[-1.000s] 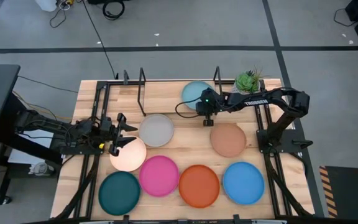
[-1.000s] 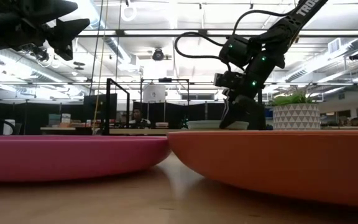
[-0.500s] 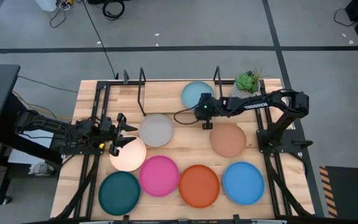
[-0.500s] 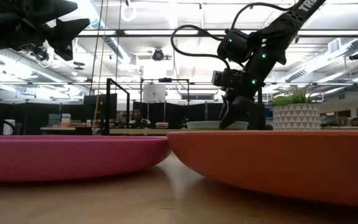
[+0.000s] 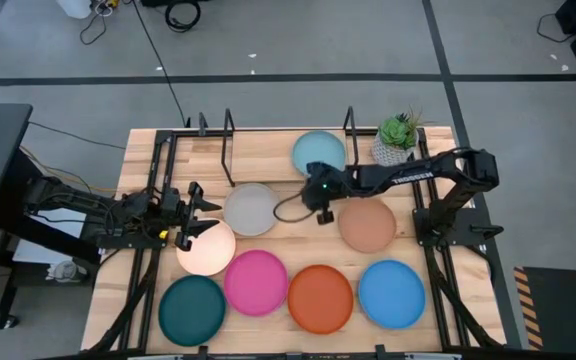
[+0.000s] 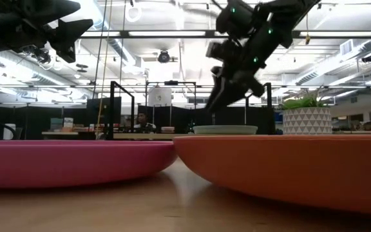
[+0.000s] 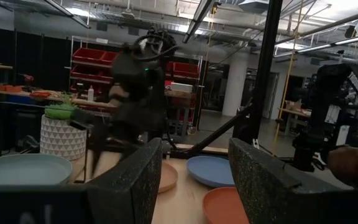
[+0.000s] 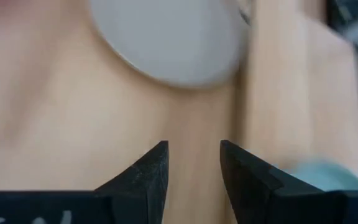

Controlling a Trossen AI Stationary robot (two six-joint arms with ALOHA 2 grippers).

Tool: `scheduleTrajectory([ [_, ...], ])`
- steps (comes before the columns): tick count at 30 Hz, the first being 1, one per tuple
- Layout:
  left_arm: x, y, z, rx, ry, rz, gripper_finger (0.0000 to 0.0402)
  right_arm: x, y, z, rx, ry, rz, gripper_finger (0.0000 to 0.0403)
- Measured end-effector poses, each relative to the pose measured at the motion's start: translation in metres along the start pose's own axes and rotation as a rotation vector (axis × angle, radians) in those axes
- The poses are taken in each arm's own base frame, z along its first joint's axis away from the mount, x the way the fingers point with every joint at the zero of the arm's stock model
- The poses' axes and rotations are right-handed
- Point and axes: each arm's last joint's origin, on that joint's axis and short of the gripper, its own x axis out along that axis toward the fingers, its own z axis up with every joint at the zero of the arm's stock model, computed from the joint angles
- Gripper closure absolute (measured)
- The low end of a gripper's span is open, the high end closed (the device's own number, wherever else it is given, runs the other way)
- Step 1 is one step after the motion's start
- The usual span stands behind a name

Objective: Place and stack plates onto a shelf
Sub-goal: Stack the gray plate on top of the light blue plate on the shelf

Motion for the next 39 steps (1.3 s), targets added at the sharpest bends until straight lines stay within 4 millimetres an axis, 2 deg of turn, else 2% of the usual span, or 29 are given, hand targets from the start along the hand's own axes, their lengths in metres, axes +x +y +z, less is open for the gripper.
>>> scheduleTrajectory([
  [4, 0.0, 0.0, 0.0, 0.008, -0.002, 0.0, 0.0209, 0.002, 0.013, 0.015, -0.036, -0.053, 0.038, 0.0265],
  [7, 0.0, 0.0, 0.001, 0.007, -0.013, 0.002, 0.0209, 0.011, 0.017, 0.027, -0.058, -0.066, 0.061, 0.0273],
  [15, 0.0, 0.0, 0.002, -0.003, -0.024, 0.004, 0.0209, 0.059, 0.024, 0.053, -0.183, 0.002, 0.127, 0.0277],
  [22, 0.0, 0.0, 0.002, -0.002, -0.023, 0.004, 0.0209, 0.095, 0.025, 0.065, -0.264, 0.062, 0.184, 0.0277],
  [27, 0.0, 0.0, 0.002, -0.002, -0.023, 0.004, 0.0209, 0.115, 0.029, 0.064, -0.304, 0.114, 0.241, 0.0277],
  [33, 0.0, 0.0, 0.002, -0.002, -0.021, 0.004, 0.0209, 0.121, 0.03, 0.065, -0.327, 0.119, 0.248, 0.0289],
  [39, 0.0, 0.0, 0.002, -0.002, -0.021, 0.004, 0.0209, 0.12, 0.028, 0.062, -0.329, 0.136, 0.26, 0.0343],
])
